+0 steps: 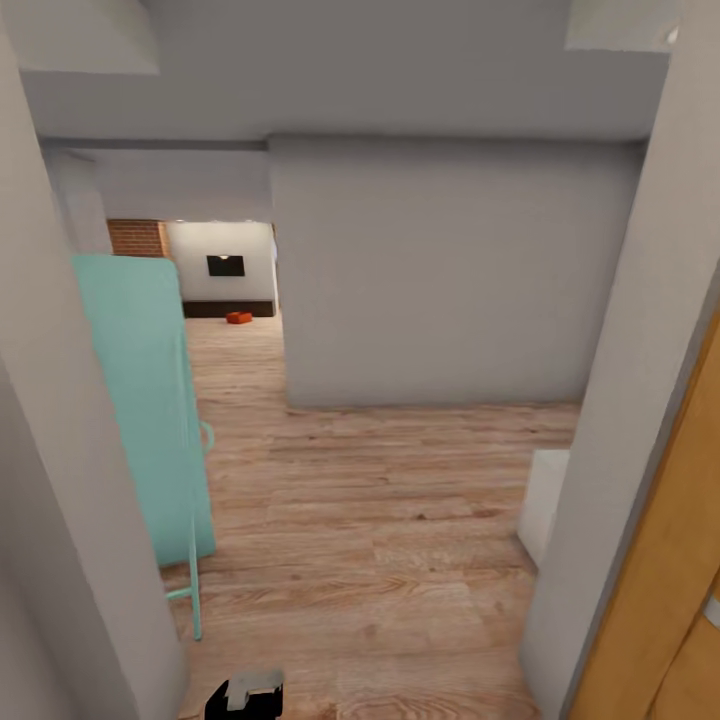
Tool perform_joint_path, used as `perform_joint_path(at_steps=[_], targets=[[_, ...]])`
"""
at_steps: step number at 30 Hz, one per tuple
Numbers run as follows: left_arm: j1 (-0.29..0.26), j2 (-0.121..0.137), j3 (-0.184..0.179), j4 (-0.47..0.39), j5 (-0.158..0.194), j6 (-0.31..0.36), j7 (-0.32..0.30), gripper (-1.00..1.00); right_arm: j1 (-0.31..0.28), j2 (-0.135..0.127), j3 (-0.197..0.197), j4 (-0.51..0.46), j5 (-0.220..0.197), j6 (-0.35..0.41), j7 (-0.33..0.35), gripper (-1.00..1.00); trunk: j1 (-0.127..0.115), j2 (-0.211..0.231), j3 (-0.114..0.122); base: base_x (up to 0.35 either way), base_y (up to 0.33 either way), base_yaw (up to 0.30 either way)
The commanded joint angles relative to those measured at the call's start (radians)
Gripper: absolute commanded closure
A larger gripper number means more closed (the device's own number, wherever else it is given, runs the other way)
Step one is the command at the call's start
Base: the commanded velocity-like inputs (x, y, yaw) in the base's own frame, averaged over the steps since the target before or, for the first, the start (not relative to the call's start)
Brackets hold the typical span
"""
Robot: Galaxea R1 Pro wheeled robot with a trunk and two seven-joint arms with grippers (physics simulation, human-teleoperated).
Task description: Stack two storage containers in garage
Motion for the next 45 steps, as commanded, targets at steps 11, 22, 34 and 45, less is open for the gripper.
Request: perform_joint_path(at_steps=[11, 22, 34, 45], targets=[[-0.001, 0.000, -0.009, 0.001, 0.010, -0.004, 0.005, -1.00, 0.175, -0.013, 0.010, 0.009, 0.006, 0.002, -0.009, -1.00, 0.001, -0.001, -0.001, 0.340, 0.000, 0.000], [-0.001, 0.001, -0.009, 0.001, 0.011, -0.003, 0.005, -1.00, 0.223, -0.015, 0.008, 0.009, 0.006, 0.003, -0.009, -1.00, 0.001, -0.001, -0.001, 0.339, 0.000, 0.000], [-0.001, 0.004, -0.006, 0.001, 0.016, -0.003, 0.006, -1.00, 0.223, -0.016, 0.009, 0.008, 0.005, 0.002, -0.007, -1.00, 0.001, -0.001, -0.001, 0.339, 0.000, 0.000], [-0.001, 0.004, -0.006, 0.001, 0.017, -0.003, 0.005, -1.00, 0.223, -0.020, 0.008, 0.008, 0.005, 0.003, -0.008, -1.00, 0.001, -0.001, -0.001, 0.340, 0.000, 0.000]])
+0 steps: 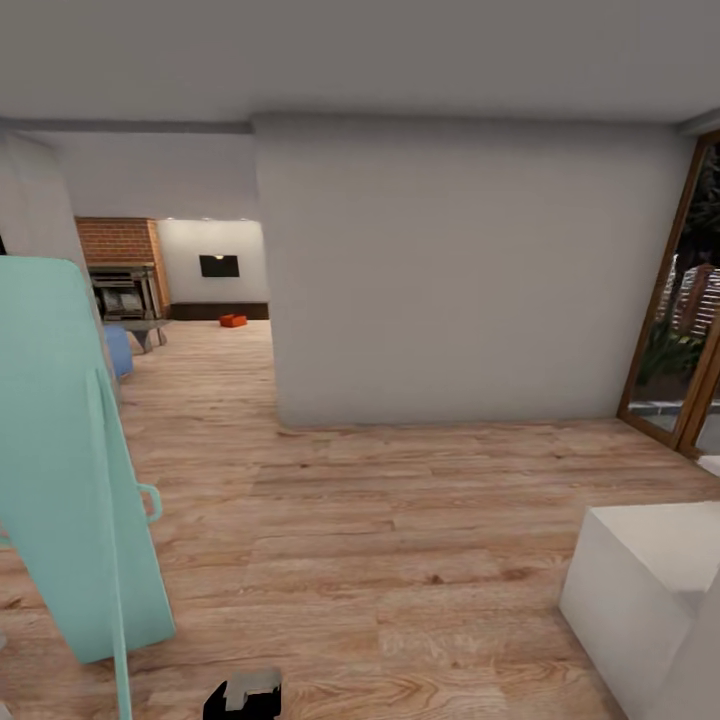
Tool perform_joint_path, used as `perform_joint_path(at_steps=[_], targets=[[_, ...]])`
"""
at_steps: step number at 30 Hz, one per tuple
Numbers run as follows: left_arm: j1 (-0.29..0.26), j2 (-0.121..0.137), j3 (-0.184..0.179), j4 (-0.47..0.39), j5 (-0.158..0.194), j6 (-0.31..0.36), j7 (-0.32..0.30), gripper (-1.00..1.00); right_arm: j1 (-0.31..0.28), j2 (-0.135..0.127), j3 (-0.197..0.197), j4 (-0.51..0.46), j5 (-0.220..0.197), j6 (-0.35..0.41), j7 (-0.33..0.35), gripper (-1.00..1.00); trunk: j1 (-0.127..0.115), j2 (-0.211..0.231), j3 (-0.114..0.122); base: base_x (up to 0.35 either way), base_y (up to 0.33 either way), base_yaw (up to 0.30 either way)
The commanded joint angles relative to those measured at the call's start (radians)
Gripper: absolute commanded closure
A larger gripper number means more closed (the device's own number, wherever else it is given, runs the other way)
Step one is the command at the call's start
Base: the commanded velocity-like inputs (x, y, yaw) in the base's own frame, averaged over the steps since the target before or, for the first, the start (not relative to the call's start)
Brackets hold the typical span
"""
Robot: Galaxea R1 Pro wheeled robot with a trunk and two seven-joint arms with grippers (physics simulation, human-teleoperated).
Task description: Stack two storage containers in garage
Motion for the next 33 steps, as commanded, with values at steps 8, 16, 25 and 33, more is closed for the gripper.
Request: perform_joint_path(at_steps=[8, 16, 25, 33], targets=[[-0.001, 0.001, -0.008, 0.001, 0.012, -0.004, 0.007, -1.00, -0.001, 0.000, 0.008, 0.001, 0.005, -0.001, -0.010, -1.00, 0.001, -0.001, -0.001, 0.339, 0.000, 0.000], [-0.001, 0.001, -0.007, 0.001, 0.013, -0.004, 0.006, -1.00, -0.001, 0.000, 0.007, 0.001, 0.005, -0.001, -0.010, -1.00, 0.001, -0.001, -0.001, 0.339, 0.000, 0.000], [-0.001, 0.004, -0.003, 0.001, 0.014, -0.004, 0.006, -1.00, -0.001, 0.000, 0.008, 0.001, 0.005, -0.001, -0.010, -1.00, 0.001, -0.001, -0.001, 0.339, 0.000, 0.000], [-0.001, 0.004, -0.003, 0.001, 0.015, -0.004, 0.006, -1.00, -0.001, 0.000, 0.007, 0.001, 0.006, -0.001, -0.010, -1.00, 0.001, -0.001, -0.001, 0.340, 0.000, 0.000]])
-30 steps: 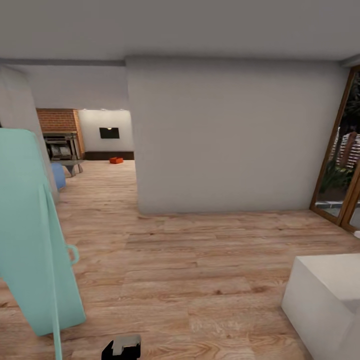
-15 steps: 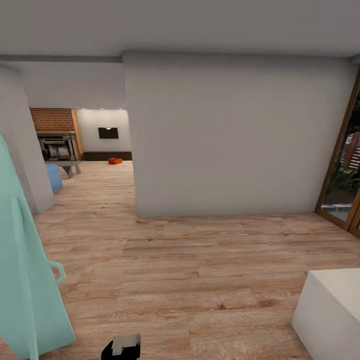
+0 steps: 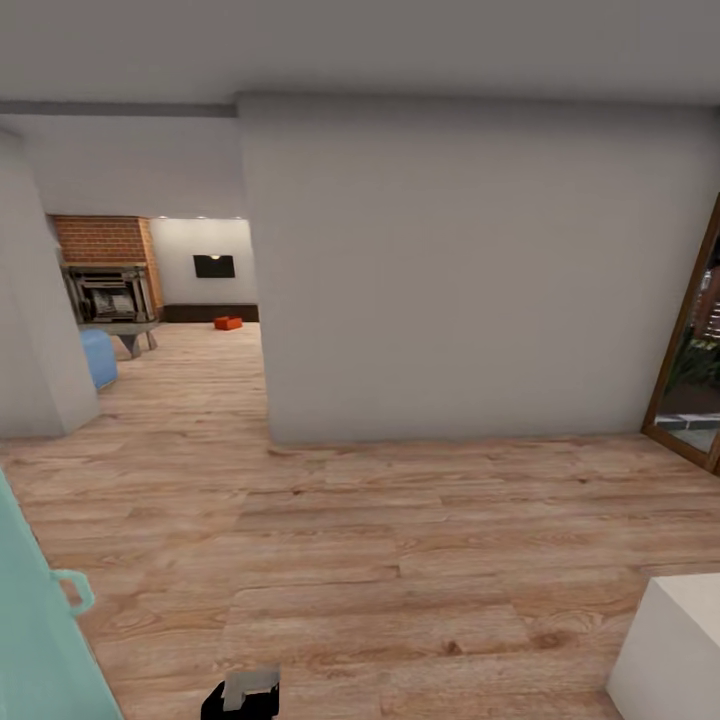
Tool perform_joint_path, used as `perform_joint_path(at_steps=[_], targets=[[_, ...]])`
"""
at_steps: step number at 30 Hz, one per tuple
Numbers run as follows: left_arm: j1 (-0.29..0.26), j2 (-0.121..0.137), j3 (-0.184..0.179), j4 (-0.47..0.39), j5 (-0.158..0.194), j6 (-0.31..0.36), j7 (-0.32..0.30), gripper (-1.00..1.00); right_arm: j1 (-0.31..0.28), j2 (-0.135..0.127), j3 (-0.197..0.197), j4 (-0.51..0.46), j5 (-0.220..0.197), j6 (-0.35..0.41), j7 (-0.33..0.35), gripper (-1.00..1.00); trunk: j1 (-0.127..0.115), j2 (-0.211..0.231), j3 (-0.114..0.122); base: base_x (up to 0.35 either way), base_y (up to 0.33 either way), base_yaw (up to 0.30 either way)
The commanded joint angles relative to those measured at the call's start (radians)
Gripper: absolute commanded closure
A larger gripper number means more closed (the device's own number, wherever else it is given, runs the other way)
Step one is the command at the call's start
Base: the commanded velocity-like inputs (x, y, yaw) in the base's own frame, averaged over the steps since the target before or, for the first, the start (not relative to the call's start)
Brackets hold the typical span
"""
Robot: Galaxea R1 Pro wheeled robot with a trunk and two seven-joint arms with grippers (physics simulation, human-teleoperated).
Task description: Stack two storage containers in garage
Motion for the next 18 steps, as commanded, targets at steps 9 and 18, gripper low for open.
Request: perform_joint_path(at_steps=[9, 18], targets=[[-0.001, 0.001, -0.008, 0.001, 0.010, -0.004, 0.006, -1.00, -0.001, 0.000, 0.008, 0.001, 0.005, -0.001, -0.011, -1.00, 0.001, -0.001, -0.001, 0.339, 0.000, 0.000], [-0.001, 0.000, -0.010, 0.001, 0.009, -0.004, 0.006, -1.00, -0.001, 0.000, 0.009, 0.001, 0.005, -0.001, -0.010, -1.00, 0.001, -0.001, -0.001, 0.339, 0.000, 0.000]])
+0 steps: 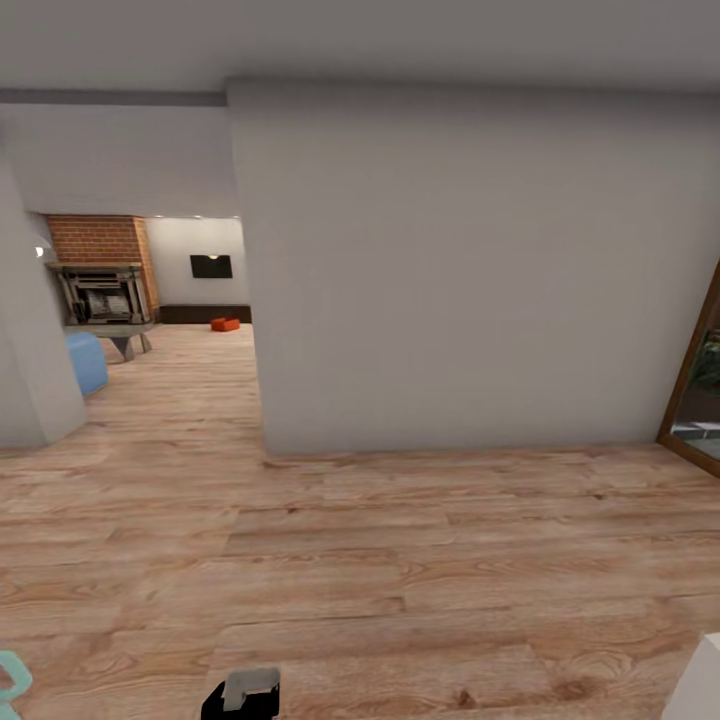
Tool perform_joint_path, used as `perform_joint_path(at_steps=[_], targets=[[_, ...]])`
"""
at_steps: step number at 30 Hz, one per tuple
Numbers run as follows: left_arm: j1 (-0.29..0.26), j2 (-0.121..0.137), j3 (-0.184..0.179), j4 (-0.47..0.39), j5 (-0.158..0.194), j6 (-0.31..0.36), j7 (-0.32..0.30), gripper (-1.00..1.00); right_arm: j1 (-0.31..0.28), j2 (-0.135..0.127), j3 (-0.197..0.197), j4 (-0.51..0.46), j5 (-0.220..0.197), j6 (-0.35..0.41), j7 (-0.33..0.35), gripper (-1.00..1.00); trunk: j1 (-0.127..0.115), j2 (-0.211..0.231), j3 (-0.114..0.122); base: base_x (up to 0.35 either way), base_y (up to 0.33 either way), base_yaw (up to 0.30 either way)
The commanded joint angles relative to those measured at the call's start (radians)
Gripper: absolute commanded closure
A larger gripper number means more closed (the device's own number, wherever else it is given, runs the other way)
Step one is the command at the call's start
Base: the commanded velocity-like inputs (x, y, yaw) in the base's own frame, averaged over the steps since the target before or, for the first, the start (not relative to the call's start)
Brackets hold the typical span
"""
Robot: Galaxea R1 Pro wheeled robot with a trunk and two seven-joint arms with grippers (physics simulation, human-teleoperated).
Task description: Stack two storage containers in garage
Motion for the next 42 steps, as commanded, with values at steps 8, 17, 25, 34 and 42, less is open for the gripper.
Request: perform_joint_path(at_steps=[8, 17, 25, 34, 42], targets=[[-0.001, 0.000, -0.009, 0.001, 0.010, -0.004, 0.010, -1.00, -0.001, 0.000, 0.008, 0.001, 0.005, -0.001, -0.011, -1.00, 0.001, -0.001, -0.001, 0.339, 0.000, 0.000], [-0.001, 0.001, -0.009, 0.001, 0.010, -0.004, 0.010, -1.00, -0.001, 0.000, 0.008, 0.001, 0.004, -0.001, -0.011, -1.00, 0.001, -0.001, -0.001, 0.339, 0.000, 0.000], [-0.001, 0.000, -0.009, 0.001, 0.010, -0.004, 0.010, -1.00, -0.001, 0.000, 0.008, 0.001, 0.005, 0.000, -0.010, -1.00, 0.001, -0.001, -0.001, 0.339, 0.000, 0.000], [-0.001, -0.001, -0.010, 0.001, 0.010, -0.004, 0.010, -1.00, -0.001, 0.000, 0.008, 0.001, 0.005, -0.001, -0.010, -1.00, 0.001, -0.001, -0.001, 0.339, 0.000, 0.000], [-0.001, -0.002, -0.010, 0.001, 0.010, -0.004, 0.010, -1.00, -0.001, 0.000, 0.008, 0.001, 0.004, -0.001, -0.010, -1.00, 0.001, -0.001, -0.001, 0.339, 0.000, 0.000]])
